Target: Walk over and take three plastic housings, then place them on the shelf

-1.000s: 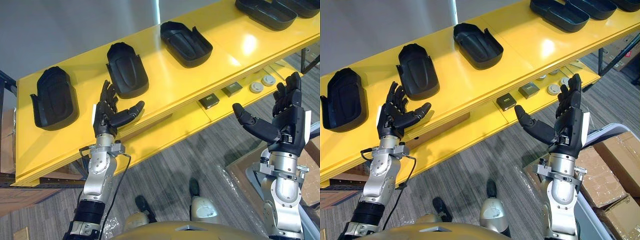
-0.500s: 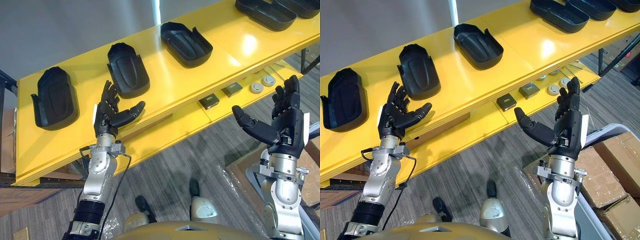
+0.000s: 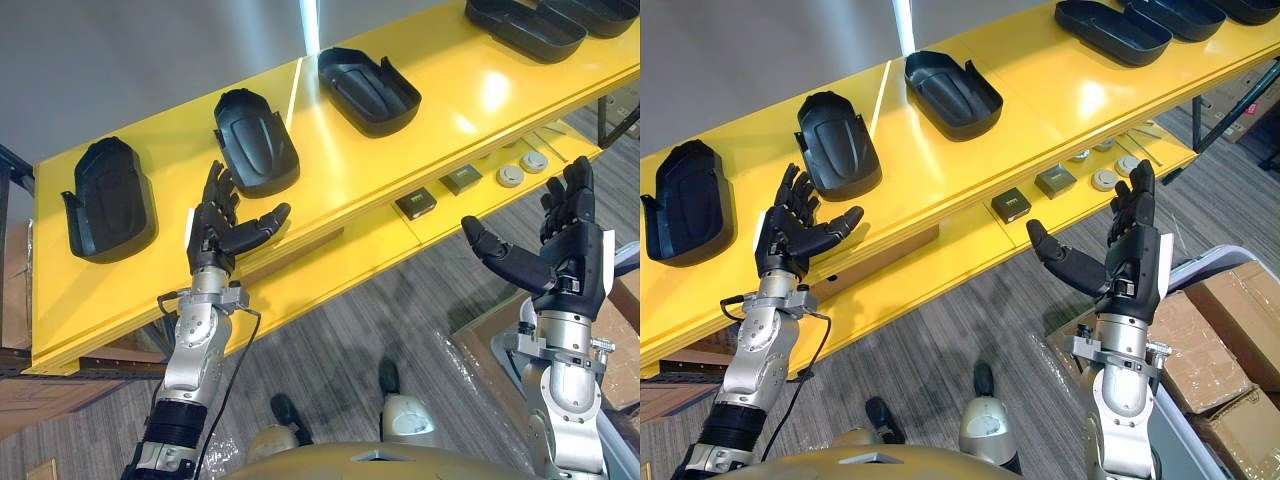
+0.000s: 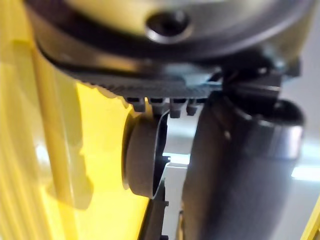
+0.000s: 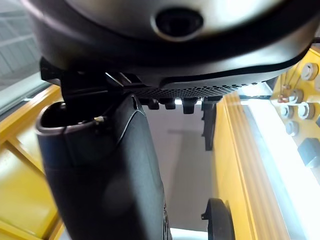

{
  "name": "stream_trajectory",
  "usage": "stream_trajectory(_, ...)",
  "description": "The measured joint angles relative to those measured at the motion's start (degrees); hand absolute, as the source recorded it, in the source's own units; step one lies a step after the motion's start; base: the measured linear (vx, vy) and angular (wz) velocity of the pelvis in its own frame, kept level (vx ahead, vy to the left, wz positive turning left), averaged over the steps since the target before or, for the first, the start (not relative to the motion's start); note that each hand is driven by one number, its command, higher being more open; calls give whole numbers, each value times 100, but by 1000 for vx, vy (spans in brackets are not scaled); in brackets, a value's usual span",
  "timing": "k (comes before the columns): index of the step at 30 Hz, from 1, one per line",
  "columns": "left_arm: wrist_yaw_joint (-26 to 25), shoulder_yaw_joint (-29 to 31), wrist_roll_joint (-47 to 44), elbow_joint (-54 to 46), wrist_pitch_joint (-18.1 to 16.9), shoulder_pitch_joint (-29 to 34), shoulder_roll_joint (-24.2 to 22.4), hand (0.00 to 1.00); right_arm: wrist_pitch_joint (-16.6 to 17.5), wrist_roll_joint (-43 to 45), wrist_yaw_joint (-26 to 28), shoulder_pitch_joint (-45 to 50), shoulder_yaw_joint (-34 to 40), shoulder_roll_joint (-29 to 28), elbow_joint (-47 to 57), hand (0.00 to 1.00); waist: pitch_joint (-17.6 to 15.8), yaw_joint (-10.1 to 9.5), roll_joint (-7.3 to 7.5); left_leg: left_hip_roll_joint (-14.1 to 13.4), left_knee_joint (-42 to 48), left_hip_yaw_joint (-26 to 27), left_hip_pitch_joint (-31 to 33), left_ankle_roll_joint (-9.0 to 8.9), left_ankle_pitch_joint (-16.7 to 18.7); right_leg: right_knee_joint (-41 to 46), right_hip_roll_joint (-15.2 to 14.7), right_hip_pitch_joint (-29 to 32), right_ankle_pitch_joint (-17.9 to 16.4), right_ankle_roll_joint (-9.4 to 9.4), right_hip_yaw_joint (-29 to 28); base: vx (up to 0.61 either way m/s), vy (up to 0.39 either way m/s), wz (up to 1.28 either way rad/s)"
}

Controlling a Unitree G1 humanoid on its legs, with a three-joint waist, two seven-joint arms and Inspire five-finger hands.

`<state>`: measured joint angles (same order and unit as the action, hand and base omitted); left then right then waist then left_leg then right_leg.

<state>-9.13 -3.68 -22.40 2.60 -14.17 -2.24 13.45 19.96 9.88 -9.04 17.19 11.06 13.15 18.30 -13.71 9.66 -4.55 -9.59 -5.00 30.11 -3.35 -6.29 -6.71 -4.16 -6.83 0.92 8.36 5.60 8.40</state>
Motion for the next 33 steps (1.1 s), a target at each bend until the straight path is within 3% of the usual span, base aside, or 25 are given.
stream_trajectory(13, -72, 4, 9, 0, 84, 97, -8, 100, 0, -1, 91, 24, -74, -3, 0, 100, 55, -27, -60, -1, -7, -117, -27, 4, -4, -21, -6, -112, -3, 1, 118, 2, -1, 4)
stream_trajectory(18, -63, 21, 9, -45, 82, 684, -262, 100, 2, -39, 50, 58, -454, -240, -214, 100, 274, -178, -99, -11, -8, -260, -32, 6, -10, -24, -10, -213, -42, -13, 283, 16, -6, 14)
stream_trajectory(23, 253, 14, 6, -476, -9, 1469, -481, 100, -54, -195, -494, 50, -803, -545, -1266, 100, 469, -418, -16, -6, -10, -470, -108, -2, 0, -25, -68, -438, -123, 18, 508, 15, 4, 21)
stream_trajectory(26, 271, 24, 39, -549, -431, 1941, -541, 100, -89, -284, -993, 39, -854, -727, -1999, 100, 513, -562, -27, 29, -10, -581, -110, 18, 30, -26, -104, -522, -161, 33, 637, -9, 17, 21)
stream_trajectory(30, -124, 299, 34, -551, -1039, 2445, -716, 100, -105, -624, -1824, 48, -618, -914, -3103, 100, 563, -676, -4, 65, -11, -728, -70, 35, 11, -26, -149, -604, -197, 28, 822, -2, 13, 20)
stream_trajectory(33, -599, 455, 489, -537, -1102, 2668, -799, 100, -104, -633, -2196, 49, -210, -922, -3856, 100, 644, -769, 5, 102, -11, -884, 40, 55, -16, -26, -205, -617, -215, 51, 1001, 16, 21, 34)
